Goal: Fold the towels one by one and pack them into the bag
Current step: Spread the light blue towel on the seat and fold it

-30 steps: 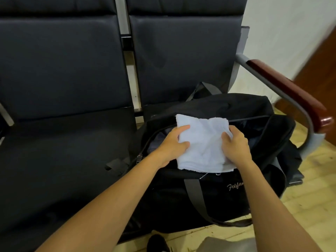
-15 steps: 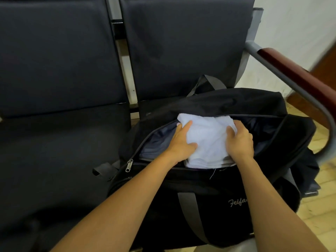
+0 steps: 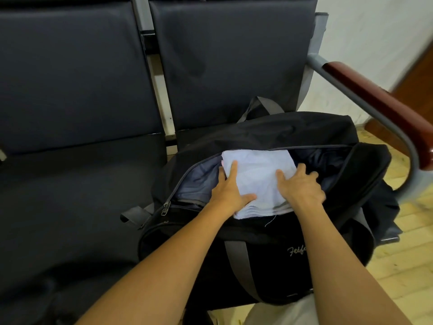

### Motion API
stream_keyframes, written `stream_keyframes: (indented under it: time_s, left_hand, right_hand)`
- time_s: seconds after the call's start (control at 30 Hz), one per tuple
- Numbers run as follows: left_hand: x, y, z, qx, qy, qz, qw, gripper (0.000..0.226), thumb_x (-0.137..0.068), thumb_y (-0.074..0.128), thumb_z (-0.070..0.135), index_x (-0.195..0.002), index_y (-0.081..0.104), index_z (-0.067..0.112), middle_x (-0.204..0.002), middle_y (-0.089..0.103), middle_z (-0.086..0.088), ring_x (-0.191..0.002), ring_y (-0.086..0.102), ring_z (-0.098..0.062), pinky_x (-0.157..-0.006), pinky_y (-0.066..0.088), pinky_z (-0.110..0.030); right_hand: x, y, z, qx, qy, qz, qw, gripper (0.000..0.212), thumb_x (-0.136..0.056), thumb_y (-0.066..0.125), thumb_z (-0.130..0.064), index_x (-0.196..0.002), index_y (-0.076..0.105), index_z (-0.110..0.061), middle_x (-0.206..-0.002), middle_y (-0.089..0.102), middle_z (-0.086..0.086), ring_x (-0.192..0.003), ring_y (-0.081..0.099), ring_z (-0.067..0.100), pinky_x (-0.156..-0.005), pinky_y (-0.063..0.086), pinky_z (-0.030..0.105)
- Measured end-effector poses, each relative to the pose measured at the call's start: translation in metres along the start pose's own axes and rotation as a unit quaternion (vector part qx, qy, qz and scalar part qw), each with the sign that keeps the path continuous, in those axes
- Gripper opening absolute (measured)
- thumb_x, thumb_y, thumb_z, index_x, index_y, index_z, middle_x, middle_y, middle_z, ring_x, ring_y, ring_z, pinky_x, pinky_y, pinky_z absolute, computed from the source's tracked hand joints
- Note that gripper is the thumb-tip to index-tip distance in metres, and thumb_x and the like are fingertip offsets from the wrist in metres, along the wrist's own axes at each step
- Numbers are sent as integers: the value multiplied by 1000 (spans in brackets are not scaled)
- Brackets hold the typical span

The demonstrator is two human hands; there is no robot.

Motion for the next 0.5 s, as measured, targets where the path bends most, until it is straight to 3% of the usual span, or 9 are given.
stream_keyframes:
  time_s: [0.1, 0.17, 0.23, 0.37, 0.5]
  left_hand:
    - [8, -6, -1, -17, 3, -40, 999, 125, -77, 77, 46, -146, -27, 40, -160, -23, 0, -146, 19, -30, -103, 38, -33]
    - [15, -10, -2, -55, 12, -54, 997, 131, -73, 82, 39, -148, -26, 37, -161, -6, -4, -143, 23, -30, -110, 36, -40]
    - [25, -15, 0, -98, 14, -62, 993, 128, -74, 83, 29, -151, -19, 33, -156, 15, -9, -135, 34, -31, -108, 39, -43]
    - [48, -29, -4, -74, 36, -47, 995, 94, -82, 76, 23, -152, 12, 25, -145, 37, -11, -128, 44, -30, -101, 43, -39]
    - [67, -63, -14, -55, 60, 65, 995, 29, -92, 59, 28, -117, 57, 13, -117, 61, -10, -106, 59, -30, -87, 50, -39]
  right_hand:
    - [15, 0, -13, 49, -49, 75, 995, 59, -97, 50, -45, -144, 29, -17, -145, 34, 17, -129, 39, 39, -101, 34, 48]
    - [26, 1, -22, 64, -72, 108, 990, 56, -95, 54, -38, -143, 32, -19, -142, 35, 13, -130, 36, 34, -104, 30, 49]
    - [34, 3, -33, 54, -93, 106, 989, 50, -95, 55, -33, -139, 38, -18, -141, 36, 12, -130, 35, 32, -105, 28, 47]
    - [62, 6, -59, 10, -141, 71, 987, 41, -97, 53, -30, -135, 46, -15, -138, 41, 12, -129, 40, 31, -105, 31, 45]
    - [95, 10, -91, -49, -198, 40, 978, 36, -99, 53, -31, -131, 52, -14, -132, 49, 12, -123, 49, 33, -101, 38, 44]
Point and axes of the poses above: each hand's wrist, its own x-axis away from the middle knuckle, its own y-axis out of the palm, z = x × y, the point moved 3 cm from there along -x, towards the middle knuckle
